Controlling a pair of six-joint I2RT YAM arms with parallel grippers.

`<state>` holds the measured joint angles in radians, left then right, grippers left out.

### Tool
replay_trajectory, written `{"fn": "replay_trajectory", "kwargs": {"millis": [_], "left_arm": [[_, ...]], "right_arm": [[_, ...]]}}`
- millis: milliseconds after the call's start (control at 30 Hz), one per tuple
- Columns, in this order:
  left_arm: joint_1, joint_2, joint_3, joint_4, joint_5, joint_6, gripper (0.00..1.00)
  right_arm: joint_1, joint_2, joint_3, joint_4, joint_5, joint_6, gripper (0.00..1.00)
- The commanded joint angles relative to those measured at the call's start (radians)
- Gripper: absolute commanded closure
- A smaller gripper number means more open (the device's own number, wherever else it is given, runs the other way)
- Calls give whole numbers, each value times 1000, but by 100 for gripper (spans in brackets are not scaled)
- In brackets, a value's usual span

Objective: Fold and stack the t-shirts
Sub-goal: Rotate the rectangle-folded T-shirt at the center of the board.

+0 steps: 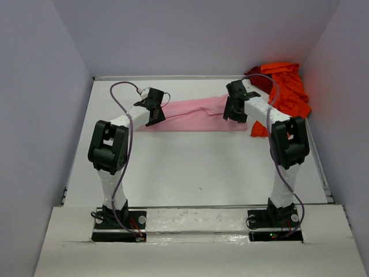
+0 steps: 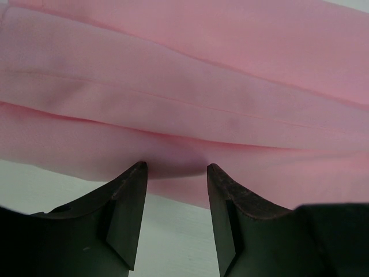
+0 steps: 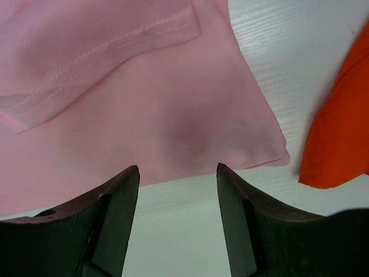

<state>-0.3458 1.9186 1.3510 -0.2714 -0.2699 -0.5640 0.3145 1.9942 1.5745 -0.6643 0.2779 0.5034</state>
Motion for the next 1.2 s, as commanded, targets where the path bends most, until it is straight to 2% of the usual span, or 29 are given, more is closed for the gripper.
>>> {"fn": "replay_trajectory", "kwargs": {"millis": [0, 267, 467, 700, 933, 1167], "left_arm": [[7, 17, 54, 34, -20, 52, 45], [27, 66, 74, 55, -43, 111, 45], [56, 72, 36, 69, -29, 153, 45], [64, 45, -19, 34, 24, 119, 46], [44, -62, -133, 14, 50, 108, 46], [-33, -142, -262, 9, 89, 64, 46]], "right_arm": [[0, 0, 22, 65, -9, -2, 39], [0, 34, 7, 69, -14, -3, 39], [0, 103, 36, 62, -74, 20, 40], [0, 239, 185, 9, -172, 50, 40], [0, 302, 323, -11, -213, 54, 41], [0, 371, 453, -27, -310, 46, 41]]}}
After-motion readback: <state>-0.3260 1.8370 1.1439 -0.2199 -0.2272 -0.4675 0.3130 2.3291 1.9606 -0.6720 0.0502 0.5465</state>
